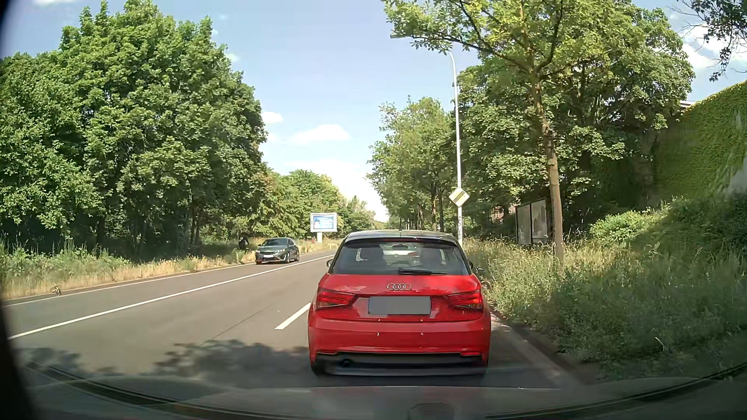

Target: Follow the waypoints while adhering to traffic rules and regulations

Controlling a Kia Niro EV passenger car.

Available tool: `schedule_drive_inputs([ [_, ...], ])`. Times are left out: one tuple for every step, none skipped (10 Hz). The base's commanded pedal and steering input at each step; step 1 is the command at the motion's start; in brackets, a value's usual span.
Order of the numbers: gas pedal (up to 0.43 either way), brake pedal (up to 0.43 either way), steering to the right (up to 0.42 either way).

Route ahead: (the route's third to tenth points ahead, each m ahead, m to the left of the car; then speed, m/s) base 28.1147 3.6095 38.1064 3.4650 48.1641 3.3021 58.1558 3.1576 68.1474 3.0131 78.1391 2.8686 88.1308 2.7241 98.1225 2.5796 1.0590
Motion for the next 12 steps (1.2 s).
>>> schedule_drive_inputs([
  [0.0,0.03,0.001],
  [0.0,0.037,0.001],
  [0.0,0.037,0.001],
  [0.0,0.03,0.001],
  [0.0,0.037,0.001],
  [0.0,0.03,0.001],
  [0.0,0.03,0.001],
  [0.0,0.03,0.001],
  [0.0,0.03,0.002],
  [0.02,0.03,0.003],
  [0.059,0.037,0.005],
  [0.067,0.037,0.005],
])
